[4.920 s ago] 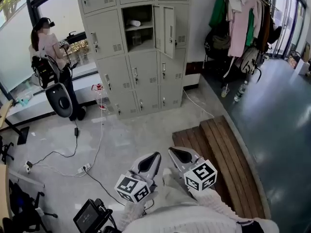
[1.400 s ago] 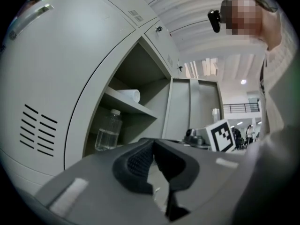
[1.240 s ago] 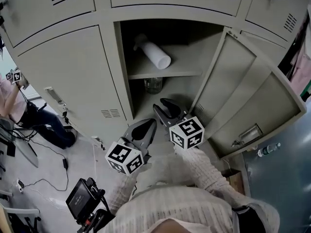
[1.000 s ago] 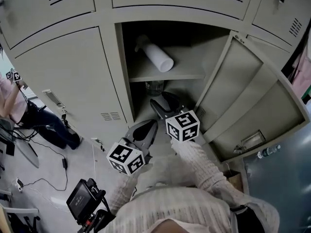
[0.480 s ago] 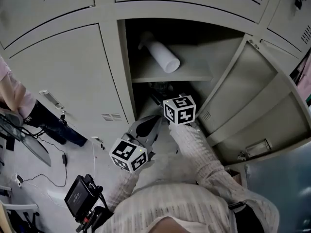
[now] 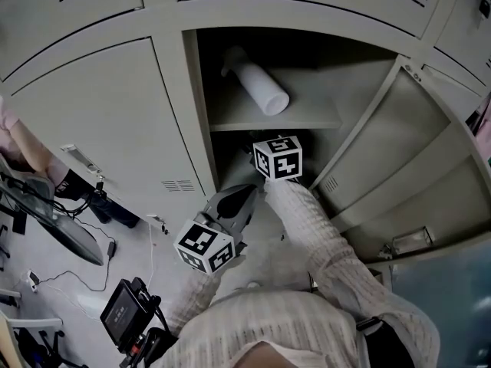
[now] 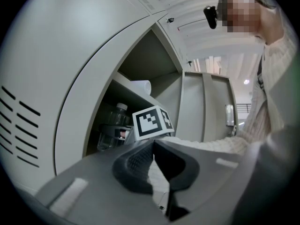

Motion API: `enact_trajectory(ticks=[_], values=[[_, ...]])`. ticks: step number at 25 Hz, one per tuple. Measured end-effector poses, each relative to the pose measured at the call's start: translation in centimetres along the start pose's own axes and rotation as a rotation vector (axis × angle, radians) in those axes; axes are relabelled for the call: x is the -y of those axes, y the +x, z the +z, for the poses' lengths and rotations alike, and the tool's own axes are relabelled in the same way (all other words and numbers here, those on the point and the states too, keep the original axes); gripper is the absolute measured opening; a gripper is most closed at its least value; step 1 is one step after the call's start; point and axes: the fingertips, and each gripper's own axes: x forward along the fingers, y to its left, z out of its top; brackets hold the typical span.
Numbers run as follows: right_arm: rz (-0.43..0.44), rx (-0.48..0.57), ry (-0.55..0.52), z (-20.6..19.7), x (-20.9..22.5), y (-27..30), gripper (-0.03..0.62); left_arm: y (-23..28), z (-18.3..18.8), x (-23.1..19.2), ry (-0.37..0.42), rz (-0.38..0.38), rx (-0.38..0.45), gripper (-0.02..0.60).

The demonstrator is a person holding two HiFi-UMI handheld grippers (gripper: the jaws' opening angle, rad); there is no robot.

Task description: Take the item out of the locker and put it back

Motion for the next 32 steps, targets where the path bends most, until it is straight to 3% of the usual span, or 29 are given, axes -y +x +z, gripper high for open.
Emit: enact_trajectory(ticks=[14, 32], values=[[-0.025, -0.013, 0.009, -0.6, 0.7, 2.3, 0.442, -0.5, 0.1, -1.0, 0.007, 0.038, 0.0, 0.008], [-0.047, -0.022, 0.02, -0.9, 0.5, 1.1, 0.442, -1.3, -0.1, -0.6, -0.01, 0.035, -0.002, 0.008]])
